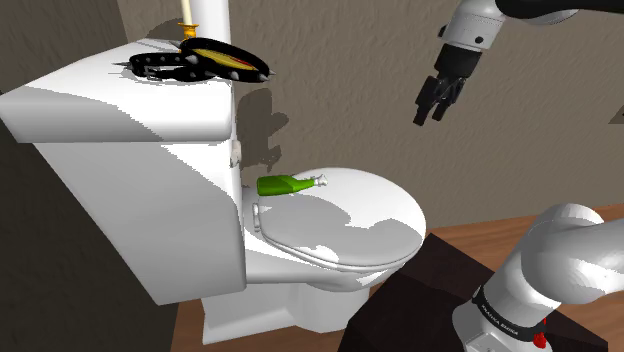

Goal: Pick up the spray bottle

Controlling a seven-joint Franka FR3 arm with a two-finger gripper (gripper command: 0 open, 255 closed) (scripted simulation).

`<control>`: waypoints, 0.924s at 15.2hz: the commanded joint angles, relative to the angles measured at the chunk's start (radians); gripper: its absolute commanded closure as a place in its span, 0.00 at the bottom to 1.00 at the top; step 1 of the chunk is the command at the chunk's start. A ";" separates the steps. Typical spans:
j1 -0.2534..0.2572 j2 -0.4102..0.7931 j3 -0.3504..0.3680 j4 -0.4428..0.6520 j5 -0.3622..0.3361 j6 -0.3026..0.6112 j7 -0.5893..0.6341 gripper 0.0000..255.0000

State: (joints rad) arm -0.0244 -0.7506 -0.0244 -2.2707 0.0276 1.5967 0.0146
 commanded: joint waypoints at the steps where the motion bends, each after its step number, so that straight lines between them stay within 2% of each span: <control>1: 0.000 0.000 0.000 0.000 0.000 0.000 0.000 0.00; 7: 0.059 0.215 -0.062 0.043 -0.005 0.125 -0.203 0.00; 14: 0.121 0.486 -0.104 0.152 0.021 0.227 -0.435 0.00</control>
State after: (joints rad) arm 0.0860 -0.3090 -0.1263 -2.1394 0.0422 1.8091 -0.3875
